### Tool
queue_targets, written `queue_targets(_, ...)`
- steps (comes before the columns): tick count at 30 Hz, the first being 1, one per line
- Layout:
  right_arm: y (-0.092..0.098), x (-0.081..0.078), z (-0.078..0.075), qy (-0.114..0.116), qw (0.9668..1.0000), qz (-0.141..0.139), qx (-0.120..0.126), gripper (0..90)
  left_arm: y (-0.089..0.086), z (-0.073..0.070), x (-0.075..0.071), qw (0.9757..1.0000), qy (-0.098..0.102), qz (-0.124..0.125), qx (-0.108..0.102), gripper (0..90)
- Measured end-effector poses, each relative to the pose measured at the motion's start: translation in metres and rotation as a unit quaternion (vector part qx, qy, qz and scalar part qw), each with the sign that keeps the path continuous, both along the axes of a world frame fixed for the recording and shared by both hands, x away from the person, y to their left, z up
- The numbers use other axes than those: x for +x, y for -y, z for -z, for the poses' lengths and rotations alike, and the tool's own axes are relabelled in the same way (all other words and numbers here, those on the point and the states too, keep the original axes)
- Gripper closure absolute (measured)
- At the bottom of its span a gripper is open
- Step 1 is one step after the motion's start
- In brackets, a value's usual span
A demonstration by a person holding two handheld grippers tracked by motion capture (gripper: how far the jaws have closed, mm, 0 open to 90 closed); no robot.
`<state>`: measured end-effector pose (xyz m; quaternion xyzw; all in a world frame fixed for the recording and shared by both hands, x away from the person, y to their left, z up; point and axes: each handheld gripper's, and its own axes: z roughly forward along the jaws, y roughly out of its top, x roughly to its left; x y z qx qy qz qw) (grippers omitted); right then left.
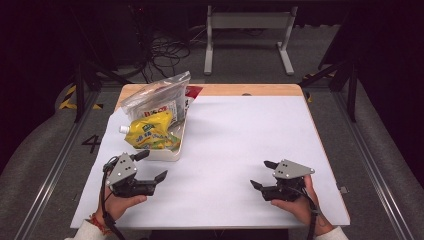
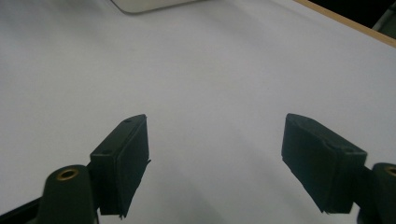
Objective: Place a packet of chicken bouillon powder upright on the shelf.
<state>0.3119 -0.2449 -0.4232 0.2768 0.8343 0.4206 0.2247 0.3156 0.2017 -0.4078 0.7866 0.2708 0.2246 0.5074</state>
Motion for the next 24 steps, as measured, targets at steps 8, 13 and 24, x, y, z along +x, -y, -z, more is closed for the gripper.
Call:
queue_targets(8, 0.004, -0.004, 0.002, 0.003, 0.9998, 0.005, -0.019, 21.4, 0.014, 0.005, 0.0, 0.9995, -0.008, 0.023, 0.019, 14.6)
queue_targets(13, 0.008, -0.007, 0.005, 0.003, 0.9995, 0.007, -0.029, 20.6, 0.022, 0.007, 0.001, 0.999, -0.011, 0.037, 0.024, 14.3)
queue_targets(24, 0.013, -0.012, 0.009, 0.002, 0.999, 0.015, -0.041, 19.4, 0.042, 0.013, 0.002, 0.9966, -0.019, 0.068, 0.043, 13.2)
